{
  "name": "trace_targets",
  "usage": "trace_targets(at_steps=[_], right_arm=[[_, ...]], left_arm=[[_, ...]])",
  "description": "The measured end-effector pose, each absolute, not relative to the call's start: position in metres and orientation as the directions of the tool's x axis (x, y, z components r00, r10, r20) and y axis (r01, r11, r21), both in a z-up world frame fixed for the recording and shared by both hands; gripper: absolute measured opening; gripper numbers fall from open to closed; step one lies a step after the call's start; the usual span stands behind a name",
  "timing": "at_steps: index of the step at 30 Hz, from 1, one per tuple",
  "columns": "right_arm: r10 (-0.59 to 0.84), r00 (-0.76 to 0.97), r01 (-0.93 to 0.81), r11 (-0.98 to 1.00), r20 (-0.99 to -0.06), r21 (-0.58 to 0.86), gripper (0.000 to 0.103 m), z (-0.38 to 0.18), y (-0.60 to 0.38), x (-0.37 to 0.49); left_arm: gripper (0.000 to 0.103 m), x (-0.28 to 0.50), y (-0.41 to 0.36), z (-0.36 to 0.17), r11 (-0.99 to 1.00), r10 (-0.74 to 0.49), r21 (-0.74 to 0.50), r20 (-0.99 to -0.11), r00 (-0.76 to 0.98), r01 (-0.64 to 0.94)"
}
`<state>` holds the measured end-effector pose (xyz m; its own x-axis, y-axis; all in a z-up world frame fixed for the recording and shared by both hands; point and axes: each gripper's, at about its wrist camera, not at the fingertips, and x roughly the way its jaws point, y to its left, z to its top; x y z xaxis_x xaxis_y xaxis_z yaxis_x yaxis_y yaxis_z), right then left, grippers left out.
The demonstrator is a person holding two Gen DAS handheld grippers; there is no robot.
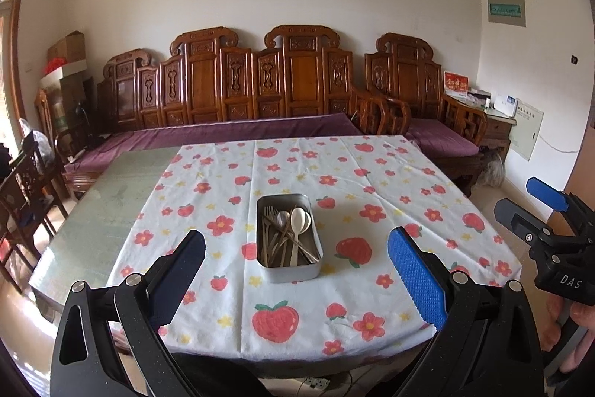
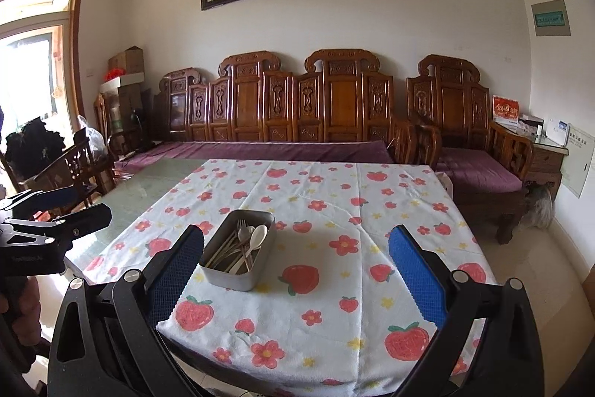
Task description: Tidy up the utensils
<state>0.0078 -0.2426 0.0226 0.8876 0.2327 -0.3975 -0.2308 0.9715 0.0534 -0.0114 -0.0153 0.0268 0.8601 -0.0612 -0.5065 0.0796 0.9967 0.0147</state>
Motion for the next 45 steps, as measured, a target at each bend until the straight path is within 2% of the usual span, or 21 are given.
trace_targets(at_steps=[9,45], right_arm=[[0.224,0.92,-0.224,0.974,-0.322,0.036,0.1,0.055,-0.243,-0.021],[0.217,0.916,-0.209,0.976,-0.339,0.058,0.1,0.043,-0.242,-0.017]], left_arm=[[0.095,-0.036,-0.017,0.05,0.998,-0.042,0.02,-0.454,0.89,0.057],[0.095,-0.043,-0.022,0.049,0.999,-0.032,0.015,-0.429,0.903,0.043]])
